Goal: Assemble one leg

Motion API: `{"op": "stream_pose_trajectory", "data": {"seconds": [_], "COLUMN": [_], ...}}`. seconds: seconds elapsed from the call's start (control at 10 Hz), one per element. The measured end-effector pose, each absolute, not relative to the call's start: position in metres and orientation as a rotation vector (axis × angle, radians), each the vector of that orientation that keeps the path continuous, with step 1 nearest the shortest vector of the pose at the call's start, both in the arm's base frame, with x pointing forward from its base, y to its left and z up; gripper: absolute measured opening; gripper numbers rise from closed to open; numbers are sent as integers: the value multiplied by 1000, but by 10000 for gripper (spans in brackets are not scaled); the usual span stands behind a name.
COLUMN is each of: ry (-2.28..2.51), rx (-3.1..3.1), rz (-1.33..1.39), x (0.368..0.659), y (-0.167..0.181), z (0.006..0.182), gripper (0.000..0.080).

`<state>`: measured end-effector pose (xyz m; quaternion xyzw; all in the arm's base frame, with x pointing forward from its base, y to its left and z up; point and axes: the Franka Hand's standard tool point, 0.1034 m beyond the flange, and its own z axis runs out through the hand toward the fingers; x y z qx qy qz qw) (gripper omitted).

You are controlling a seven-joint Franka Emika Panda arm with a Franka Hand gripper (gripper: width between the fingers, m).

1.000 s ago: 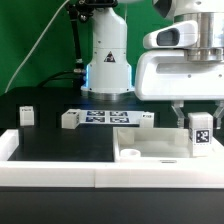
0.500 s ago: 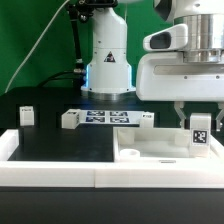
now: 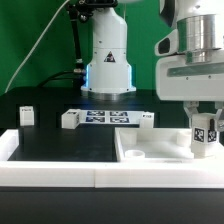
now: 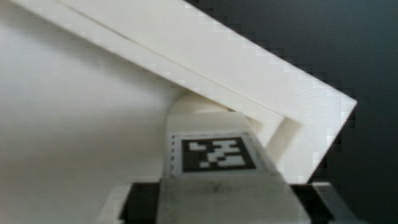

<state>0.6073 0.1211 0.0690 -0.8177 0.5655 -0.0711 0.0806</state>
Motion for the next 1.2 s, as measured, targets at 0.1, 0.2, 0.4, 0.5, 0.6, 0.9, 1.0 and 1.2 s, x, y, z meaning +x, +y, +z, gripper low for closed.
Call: {"op": "stream_pose_trajectory", "data": {"seconds": [0.1,0.2,0.4,0.5,0.6,0.9,1.0,1.2], "ry": [1816,1993,2184,2209,2208,2047,1972,1681], "rx": [-2348,-2185,-1957,-1922,-1924,-2115,-2195,-2450], "rz": [-198,-162,-114,-106,-105,-112,-107,-121], "x": [607,606,606,606,606,605,604,603], "y": [121,120,120,120,120,119,120,119], "z": [69,69,69,69,69,69,69,67], "gripper": [291,291,291,291,291,576,626,646]}}
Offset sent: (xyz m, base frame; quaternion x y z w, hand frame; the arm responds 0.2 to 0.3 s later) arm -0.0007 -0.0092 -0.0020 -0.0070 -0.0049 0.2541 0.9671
